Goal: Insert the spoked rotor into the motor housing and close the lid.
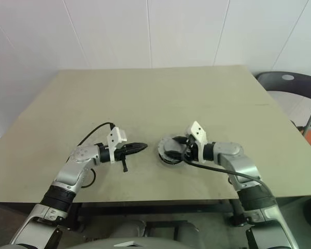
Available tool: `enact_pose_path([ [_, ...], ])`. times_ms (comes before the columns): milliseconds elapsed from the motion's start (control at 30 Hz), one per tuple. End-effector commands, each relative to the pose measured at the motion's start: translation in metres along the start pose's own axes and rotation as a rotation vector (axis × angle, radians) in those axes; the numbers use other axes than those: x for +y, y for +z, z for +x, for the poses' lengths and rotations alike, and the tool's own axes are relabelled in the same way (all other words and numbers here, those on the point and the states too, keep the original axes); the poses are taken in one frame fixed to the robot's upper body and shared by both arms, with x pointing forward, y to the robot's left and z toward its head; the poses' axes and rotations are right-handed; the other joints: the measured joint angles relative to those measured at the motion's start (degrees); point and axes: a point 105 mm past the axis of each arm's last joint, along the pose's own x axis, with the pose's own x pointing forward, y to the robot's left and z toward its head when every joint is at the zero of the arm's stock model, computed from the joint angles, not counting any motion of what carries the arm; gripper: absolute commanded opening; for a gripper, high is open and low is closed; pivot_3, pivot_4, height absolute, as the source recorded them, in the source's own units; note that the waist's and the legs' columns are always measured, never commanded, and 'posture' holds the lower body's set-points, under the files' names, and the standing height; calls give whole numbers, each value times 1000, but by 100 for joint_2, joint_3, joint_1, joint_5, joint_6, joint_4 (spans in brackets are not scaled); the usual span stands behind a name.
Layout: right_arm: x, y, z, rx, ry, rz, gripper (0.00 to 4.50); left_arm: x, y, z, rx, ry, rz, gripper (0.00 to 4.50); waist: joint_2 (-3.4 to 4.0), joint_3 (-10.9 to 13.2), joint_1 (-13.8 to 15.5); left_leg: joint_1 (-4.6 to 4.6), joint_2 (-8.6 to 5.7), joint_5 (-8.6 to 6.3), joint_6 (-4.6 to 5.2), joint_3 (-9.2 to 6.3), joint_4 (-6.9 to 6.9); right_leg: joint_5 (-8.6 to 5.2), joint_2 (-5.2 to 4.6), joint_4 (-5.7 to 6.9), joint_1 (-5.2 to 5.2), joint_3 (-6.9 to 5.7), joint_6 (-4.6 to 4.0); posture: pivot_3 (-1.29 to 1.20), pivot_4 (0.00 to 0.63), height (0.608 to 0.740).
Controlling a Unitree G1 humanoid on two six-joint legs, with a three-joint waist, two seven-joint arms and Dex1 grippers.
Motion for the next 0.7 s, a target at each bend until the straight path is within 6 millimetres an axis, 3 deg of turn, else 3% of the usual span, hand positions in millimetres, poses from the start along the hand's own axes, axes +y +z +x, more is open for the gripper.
enact_pose_path([
  [33,-1,8,-2,-16,-1,-61,3201,3,11,2,-20,3,53,0,0,0,0,0,0,0,0,0,0,0,0,0,0,0,0,0,0,740],
  [367,-1,9,0,-38,-25,-66,3201,3,8,4,-1,13,71,0,0,0,0,1,0,0,0,2,0,0,0,1,0,2,0,0,0,740],
  [700,-11,-8,-4,55,-71,-86,3201,2,8,6,-1,12,76,0,-1,0,5,3,0,0,0,3,2,0,0,1,4,2,0,0,0,740],
])
